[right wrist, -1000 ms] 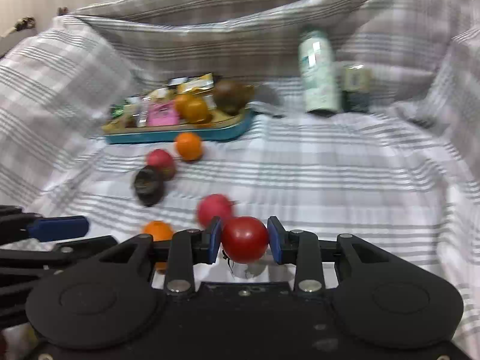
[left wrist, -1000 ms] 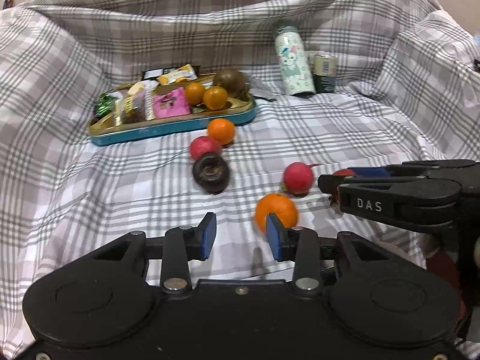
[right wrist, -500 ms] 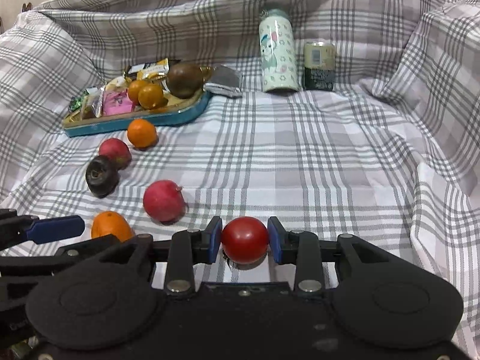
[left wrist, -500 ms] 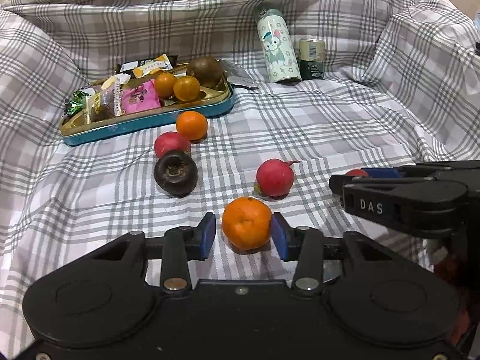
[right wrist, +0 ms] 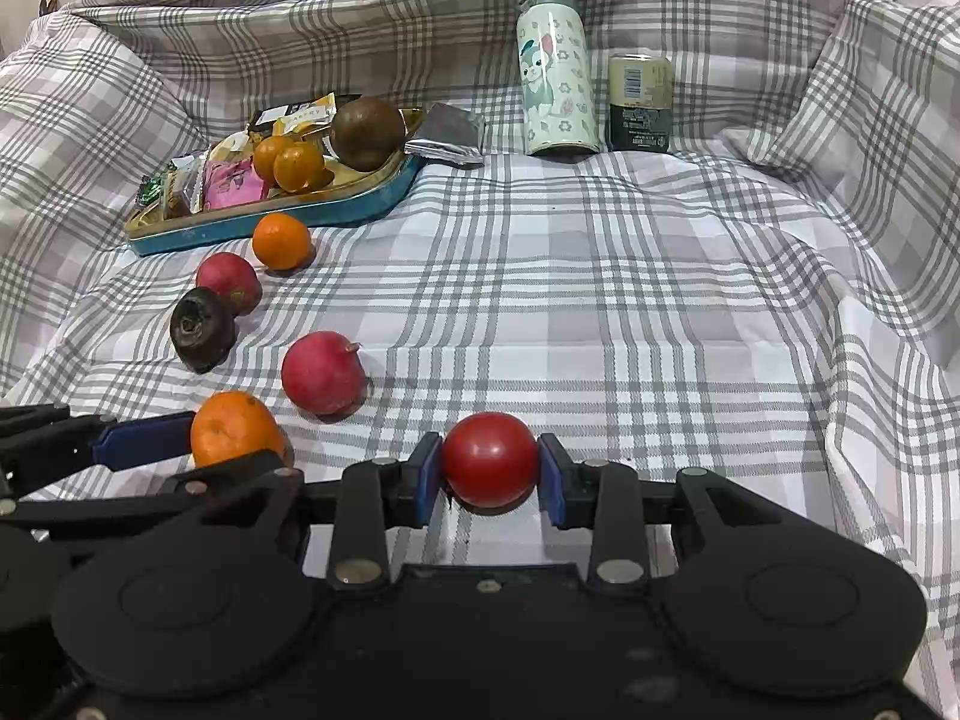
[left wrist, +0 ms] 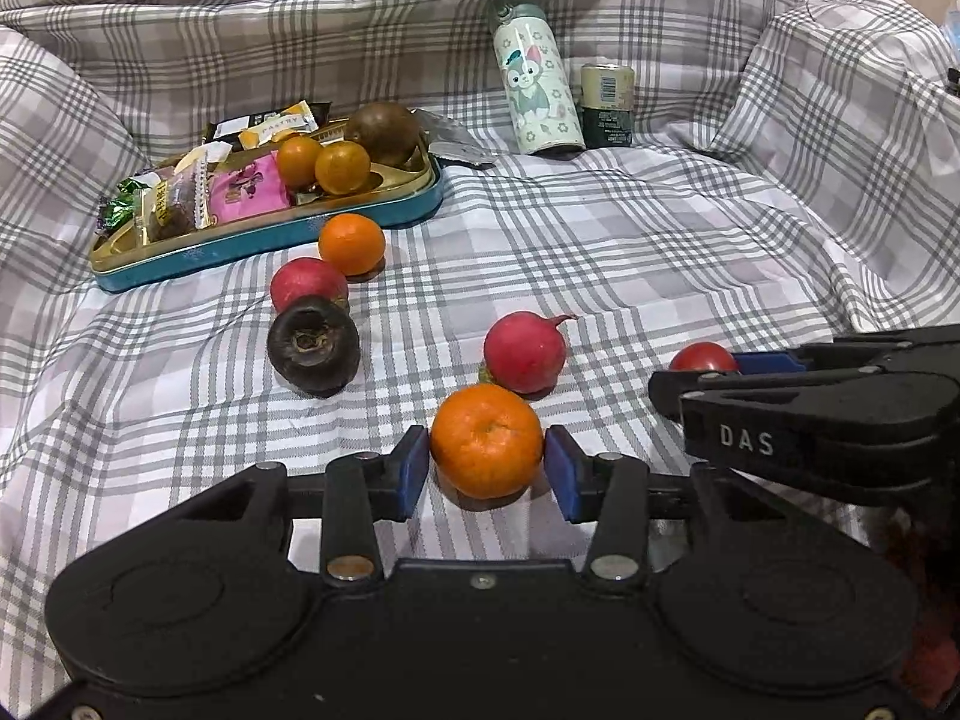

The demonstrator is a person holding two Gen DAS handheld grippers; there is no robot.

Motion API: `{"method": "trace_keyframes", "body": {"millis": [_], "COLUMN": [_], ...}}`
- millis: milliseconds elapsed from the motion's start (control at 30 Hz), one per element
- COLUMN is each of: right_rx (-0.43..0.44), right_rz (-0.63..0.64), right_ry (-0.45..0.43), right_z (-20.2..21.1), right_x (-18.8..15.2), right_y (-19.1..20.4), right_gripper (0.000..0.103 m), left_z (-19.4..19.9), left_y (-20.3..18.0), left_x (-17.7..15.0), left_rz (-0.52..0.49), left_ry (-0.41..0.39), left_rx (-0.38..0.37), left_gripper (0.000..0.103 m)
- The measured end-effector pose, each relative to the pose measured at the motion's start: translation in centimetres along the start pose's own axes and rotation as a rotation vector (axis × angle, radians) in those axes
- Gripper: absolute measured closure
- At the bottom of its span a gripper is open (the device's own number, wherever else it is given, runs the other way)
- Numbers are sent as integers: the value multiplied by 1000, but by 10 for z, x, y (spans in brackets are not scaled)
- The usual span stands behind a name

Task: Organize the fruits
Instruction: 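Carry the tomato and tangerine over the steel tray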

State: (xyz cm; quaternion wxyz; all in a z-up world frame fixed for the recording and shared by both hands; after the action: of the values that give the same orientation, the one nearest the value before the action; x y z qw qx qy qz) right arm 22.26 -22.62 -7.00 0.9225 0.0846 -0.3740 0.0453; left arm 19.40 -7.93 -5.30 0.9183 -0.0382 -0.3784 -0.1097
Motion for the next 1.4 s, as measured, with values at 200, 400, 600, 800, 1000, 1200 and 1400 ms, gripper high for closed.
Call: {"method": "trace_keyframes", "body": {"millis": [200,400,600,800,1000,1200,1400], "right_rx": [-13,-33,-27,1,22,55,76], "right_rz": [17,57,63,52,48,33,18], "right_ry": [-2,-21,-71,-107,-153,-156,-122], "right_z": [-1,2,9,19,42,76,104], "right_x": [-1,-3,-1,2,0,-18,-46], "right_y": [3,7,8,11,19,29,37], "right_gripper": [66,67,68,68,68,68,68], "left_z": [-4,-6,4,30,61,93,114], "left_y": [1,8,17,34,48,48,42], "left_x": [3,5,6,6,-5,-21,-38], "left_rz": [16,81,99,129,145,143,174], "left_ry": [-11,-17,-40,-72,-90,-96,-69], "left_rx": [-7,-48,-20,9,48,68,61], "left_gripper": [50,54,55,55,55,55,55]}}
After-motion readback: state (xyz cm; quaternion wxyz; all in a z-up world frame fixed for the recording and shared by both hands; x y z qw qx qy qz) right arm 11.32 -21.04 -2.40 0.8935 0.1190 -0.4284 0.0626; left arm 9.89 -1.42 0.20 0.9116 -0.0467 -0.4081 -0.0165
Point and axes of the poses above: each gripper's, at about its wrist camera, not at the fingertips, and z roughly against the way its jaws point, y to its left, x to its top, the point moved 5 cm from there along -z, roughly the way its jaws point, and after that the axes turned 1 degree about x, right-handed, at the moved point
